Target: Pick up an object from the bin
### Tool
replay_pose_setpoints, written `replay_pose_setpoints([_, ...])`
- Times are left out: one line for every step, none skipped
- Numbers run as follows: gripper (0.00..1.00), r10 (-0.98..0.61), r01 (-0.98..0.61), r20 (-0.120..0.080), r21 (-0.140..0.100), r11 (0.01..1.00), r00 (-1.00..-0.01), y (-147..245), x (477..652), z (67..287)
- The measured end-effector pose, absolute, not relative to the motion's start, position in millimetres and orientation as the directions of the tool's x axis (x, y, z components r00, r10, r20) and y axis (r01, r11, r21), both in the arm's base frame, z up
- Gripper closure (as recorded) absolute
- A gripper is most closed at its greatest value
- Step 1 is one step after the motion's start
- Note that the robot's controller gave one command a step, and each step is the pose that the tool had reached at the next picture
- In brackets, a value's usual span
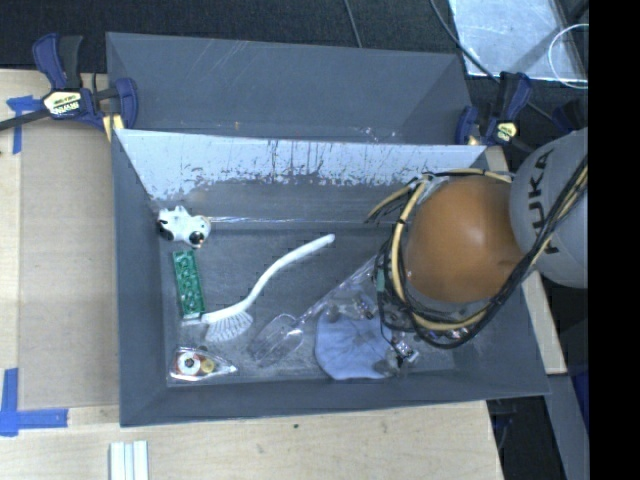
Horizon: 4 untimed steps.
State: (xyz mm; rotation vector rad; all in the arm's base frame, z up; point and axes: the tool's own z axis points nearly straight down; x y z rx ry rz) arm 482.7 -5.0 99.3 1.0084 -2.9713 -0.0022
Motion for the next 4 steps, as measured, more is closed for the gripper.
replay_pose_setpoints([0.0,-0.766,-0.766,-0.008,-0.005,0.643,-0.643,30,514.9,71])
replay_pose_setpoints([1.0,-0.89,-0.89,-0.006,-0.008,0.455,-0.455,49,518.5,71])
replay_pose_setpoints([1.0,-0.89,-0.89,-0.007,-0.008,0.456,-0.456,49,518.5,72])
replay_pose_setpoints([1.0,-0.89,-0.89,-0.004,-0.003,0.457,-0.457,49,516.7,91])
